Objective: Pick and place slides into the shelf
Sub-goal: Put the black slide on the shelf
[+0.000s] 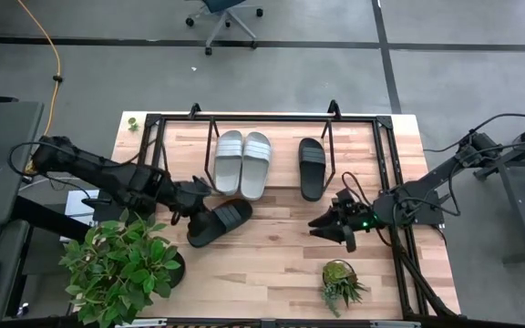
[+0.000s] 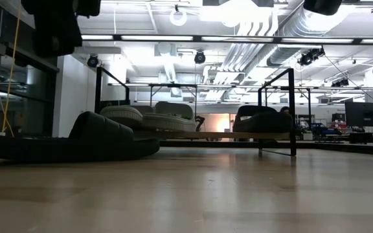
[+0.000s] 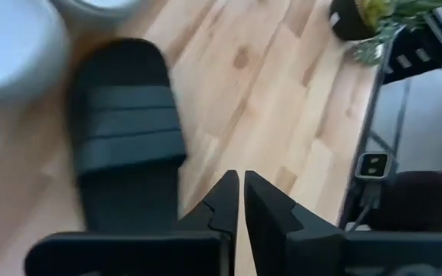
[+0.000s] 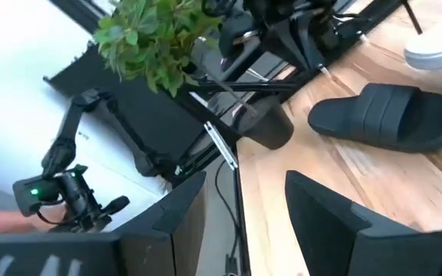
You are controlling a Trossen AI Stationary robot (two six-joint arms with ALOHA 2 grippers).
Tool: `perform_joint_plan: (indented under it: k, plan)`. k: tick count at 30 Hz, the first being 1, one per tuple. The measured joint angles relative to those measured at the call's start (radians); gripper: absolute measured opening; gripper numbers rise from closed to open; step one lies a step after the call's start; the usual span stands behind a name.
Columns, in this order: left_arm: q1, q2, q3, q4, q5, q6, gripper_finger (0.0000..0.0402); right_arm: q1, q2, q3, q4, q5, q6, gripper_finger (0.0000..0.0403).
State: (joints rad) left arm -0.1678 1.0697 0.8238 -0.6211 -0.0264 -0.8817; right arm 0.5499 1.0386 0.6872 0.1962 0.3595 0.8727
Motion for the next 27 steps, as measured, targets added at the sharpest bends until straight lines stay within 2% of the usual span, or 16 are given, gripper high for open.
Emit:
perform_joint_plan:
  k: [6, 10, 14, 17, 21, 24, 27]
  plan:
    - [-0.100, 0.092, -0.001, 0.021, -0.066, -0.175, 0.0042, 0.000, 0.000, 0.000, 0.016, -0.032, -0.070, 0.0167]
    - [-0.122, 0.154, -0.002, 0.034, -0.080, -0.294, 0.0073, 0.000, -0.001, 0.000, 0.046, -0.033, -0.111, 0.0167]
    - [-0.121, 0.202, -0.002, 0.070, -0.086, -0.325, 0.0116, 0.001, -0.007, 0.000, 0.071, -0.038, -0.122, 0.0167]
    - [-0.121, 0.233, 0.002, 0.132, -0.098, -0.223, 0.0147, 0.012, -0.018, 0.000, 0.075, -0.039, -0.136, 0.0167]
    - [-0.121, 0.260, 0.000, 0.199, -0.089, 0.021, 0.0169, 0.028, -0.031, -0.001, 0.068, -0.038, -0.148, 0.0167]
    - [-0.122, 0.259, 0.002, 0.250, -0.057, 0.196, 0.0168, 0.032, -0.041, 0.000, 0.057, -0.033, -0.148, 0.0167]
    - [-0.120, 0.259, -0.001, 0.248, -0.026, 0.338, 0.0150, 0.034, -0.047, 0.000, 0.047, -0.038, -0.121, 0.0167]
